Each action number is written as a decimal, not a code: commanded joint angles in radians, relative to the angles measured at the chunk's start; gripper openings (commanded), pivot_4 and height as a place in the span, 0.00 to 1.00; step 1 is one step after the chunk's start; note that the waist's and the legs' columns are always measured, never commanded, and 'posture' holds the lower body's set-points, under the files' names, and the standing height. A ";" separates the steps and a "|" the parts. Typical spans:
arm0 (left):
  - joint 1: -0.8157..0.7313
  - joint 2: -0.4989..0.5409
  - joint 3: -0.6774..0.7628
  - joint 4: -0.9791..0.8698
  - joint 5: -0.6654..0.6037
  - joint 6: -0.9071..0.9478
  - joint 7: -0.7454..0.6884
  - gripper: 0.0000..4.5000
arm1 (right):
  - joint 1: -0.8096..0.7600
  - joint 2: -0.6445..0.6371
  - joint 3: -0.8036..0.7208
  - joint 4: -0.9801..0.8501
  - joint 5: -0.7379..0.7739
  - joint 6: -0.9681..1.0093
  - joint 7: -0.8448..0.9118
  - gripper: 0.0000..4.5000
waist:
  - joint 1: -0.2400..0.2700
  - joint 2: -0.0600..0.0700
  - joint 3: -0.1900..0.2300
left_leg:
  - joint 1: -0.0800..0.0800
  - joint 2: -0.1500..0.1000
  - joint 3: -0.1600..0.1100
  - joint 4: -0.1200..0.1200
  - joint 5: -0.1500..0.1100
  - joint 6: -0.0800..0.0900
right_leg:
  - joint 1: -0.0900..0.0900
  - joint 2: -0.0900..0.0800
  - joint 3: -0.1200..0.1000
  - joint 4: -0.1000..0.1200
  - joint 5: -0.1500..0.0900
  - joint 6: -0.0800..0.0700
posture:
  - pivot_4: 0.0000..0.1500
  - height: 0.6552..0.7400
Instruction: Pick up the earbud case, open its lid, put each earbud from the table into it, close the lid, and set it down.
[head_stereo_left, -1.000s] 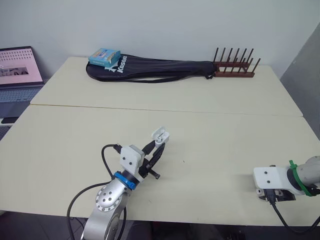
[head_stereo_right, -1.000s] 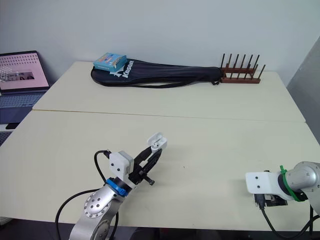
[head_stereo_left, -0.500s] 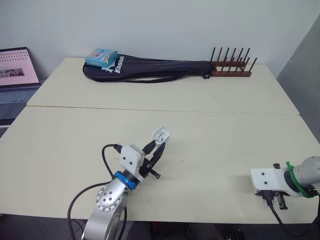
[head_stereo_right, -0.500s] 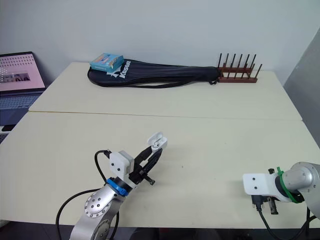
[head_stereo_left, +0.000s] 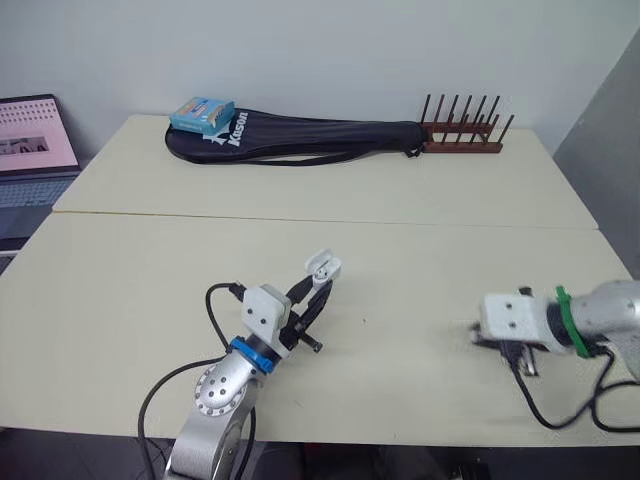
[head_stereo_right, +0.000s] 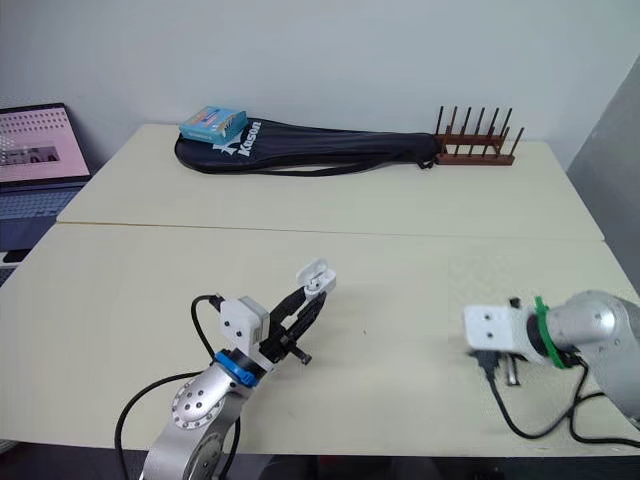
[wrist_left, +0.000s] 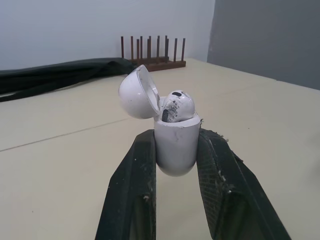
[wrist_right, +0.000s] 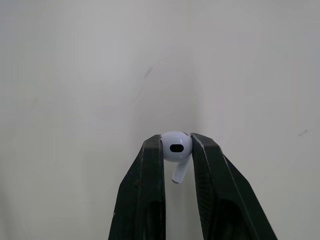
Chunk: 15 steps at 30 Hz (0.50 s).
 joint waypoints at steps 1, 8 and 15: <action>-0.029 -0.005 0.001 0.000 -0.006 -0.028 -0.012 0.17 | -0.107 0.152 0.006 -0.043 0.088 0.025 -0.087 0.09 | 0.001 -0.001 0.001 | 0.000 0.000 0.000 0.000 0.000 0.000 | 0.000 0.000 0.000 0.000 0.000 0.000 | 1.00 0.85; -0.075 -0.007 -0.011 0.023 -0.006 -0.050 -0.043 0.17 | -0.218 0.500 0.043 -0.071 0.154 0.016 -0.305 0.09 | 0.002 0.000 0.000 | -0.009 0.001 -0.005 0.000 0.000 0.000 | -0.009 0.000 -0.002 0.002 0.000 0.000 | 1.00 0.85; -0.088 -0.010 -0.016 0.029 -0.001 -0.058 -0.054 0.17 | -0.214 0.699 0.101 -0.020 0.140 -0.054 -0.451 0.09 | 0.004 0.000 0.000 | -0.014 0.002 -0.008 0.000 0.000 -0.001 | -0.013 -0.001 -0.005 0.004 0.000 0.000 | 1.00 0.85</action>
